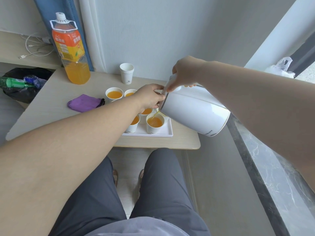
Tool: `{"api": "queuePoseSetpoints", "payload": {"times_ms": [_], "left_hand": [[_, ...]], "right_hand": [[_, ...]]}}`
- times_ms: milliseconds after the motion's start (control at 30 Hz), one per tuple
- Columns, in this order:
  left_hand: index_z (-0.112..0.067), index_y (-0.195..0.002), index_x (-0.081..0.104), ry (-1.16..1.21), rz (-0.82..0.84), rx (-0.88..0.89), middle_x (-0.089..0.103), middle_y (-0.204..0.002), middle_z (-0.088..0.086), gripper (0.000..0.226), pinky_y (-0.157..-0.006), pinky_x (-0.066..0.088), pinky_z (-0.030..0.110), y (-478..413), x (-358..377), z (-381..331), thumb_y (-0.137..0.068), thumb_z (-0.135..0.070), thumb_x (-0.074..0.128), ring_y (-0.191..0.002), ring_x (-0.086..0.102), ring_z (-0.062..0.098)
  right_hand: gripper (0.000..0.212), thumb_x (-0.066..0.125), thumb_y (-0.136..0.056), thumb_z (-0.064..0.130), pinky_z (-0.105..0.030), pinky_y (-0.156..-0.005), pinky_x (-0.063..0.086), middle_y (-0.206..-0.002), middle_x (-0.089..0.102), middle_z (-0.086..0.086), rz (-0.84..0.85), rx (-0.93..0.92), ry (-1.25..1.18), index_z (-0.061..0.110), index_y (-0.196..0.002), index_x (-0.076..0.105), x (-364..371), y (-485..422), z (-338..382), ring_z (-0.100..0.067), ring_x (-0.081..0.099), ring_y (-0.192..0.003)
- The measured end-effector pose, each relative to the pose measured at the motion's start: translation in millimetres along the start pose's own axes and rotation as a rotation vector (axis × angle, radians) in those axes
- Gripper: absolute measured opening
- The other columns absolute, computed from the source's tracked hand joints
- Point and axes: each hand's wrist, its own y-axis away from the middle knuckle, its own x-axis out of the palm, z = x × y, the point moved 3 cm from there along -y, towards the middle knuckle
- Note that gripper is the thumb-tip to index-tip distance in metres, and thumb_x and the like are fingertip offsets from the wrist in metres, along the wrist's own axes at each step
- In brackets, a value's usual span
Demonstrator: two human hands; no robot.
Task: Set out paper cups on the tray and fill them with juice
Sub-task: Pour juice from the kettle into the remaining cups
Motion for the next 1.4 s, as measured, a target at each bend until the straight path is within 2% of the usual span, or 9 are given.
{"api": "queuePoseSetpoints", "payload": {"times_ms": [233,400,667,1133,1400], "left_hand": [[-0.014,-0.133,0.051,0.002,-0.003,-0.010,0.062,-0.118,0.016,0.041,-0.083,0.051,0.026,-2,-4,4,-0.093,-0.003,0.054,-0.099,0.060,0.023],[-0.016,-0.132,0.052,-0.012,-0.005,-0.024,0.062,-0.121,0.018,0.041,-0.094,0.051,0.036,-3,-4,7,-0.093,-0.005,0.055,-0.111,0.061,0.030],[-0.012,-0.136,0.048,0.000,-0.003,-0.032,0.060,-0.113,0.013,0.042,-0.077,0.051,0.024,-3,-3,7,-0.095,-0.003,0.051,-0.098,0.059,0.023],[-0.013,-0.134,0.050,-0.007,-0.018,-0.035,0.060,-0.110,0.012,0.042,-0.083,0.051,0.026,-3,-3,11,-0.093,-0.004,0.053,-0.096,0.058,0.022],[-0.012,-0.134,0.050,-0.006,-0.021,-0.042,0.058,-0.110,0.009,0.040,-0.085,0.051,0.029,-3,-3,8,-0.095,-0.005,0.053,-0.099,0.057,0.021]], "right_hand": [[0.041,0.069,-0.072,0.052,-0.029,-0.065,0.045,-0.059,0.059,-0.003,-0.002,0.000,-0.029,0.014,-0.071,0.057,3,-1,0,-0.016,0.050,-0.054],[0.042,0.070,-0.071,0.054,-0.028,-0.063,0.044,-0.061,0.060,-0.004,0.006,0.007,-0.053,0.014,-0.071,0.057,6,-3,1,-0.017,0.051,-0.054],[0.042,0.072,-0.069,0.054,-0.027,-0.061,0.044,-0.060,0.059,-0.004,0.014,0.014,-0.090,0.015,-0.071,0.056,11,-4,-1,-0.020,0.053,-0.056],[0.043,0.071,-0.071,0.054,-0.026,-0.055,0.039,-0.060,0.058,-0.004,0.035,0.019,-0.056,0.014,-0.072,0.057,11,-4,4,-0.018,0.048,-0.054],[0.043,0.072,-0.069,0.054,-0.024,-0.053,0.041,-0.056,0.058,-0.003,0.015,0.023,-0.138,0.013,-0.075,0.060,16,-3,-7,-0.021,0.056,-0.056]]}}
